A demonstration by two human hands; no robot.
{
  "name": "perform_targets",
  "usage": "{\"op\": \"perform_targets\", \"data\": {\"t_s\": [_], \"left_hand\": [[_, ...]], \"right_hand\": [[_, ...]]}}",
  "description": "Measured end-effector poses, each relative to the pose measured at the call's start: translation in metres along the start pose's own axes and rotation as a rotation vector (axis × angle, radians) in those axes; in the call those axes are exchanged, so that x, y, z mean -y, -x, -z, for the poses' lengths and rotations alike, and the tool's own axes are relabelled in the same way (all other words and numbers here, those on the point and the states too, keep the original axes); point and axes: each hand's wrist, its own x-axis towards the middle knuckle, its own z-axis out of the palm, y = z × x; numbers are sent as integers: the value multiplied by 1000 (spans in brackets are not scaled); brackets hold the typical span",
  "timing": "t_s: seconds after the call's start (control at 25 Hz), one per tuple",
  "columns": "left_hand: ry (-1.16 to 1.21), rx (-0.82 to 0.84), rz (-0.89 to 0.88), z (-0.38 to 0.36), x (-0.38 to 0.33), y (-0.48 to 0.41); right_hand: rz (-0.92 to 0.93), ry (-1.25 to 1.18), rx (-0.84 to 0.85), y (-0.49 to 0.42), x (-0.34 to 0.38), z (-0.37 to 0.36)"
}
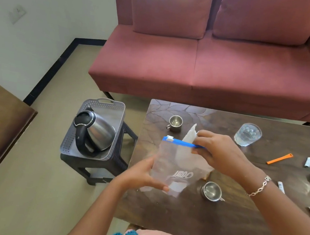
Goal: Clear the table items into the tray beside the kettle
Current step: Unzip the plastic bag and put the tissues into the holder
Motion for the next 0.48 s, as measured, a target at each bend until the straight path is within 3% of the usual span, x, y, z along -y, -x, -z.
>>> {"op": "perform_targets", "data": {"t_s": [0.2, 0.36, 0.48], "left_hand": [[204, -92, 138, 0, 45, 13], [349, -134, 202, -4, 68, 23], [450, -250, 299, -6, 94, 28]], "right_hand": [[-109, -75, 1, -8, -11, -17], [-180, -116, 93, -16, -10, -42], [-258, -60, -3, -25, -15, -46]]}}
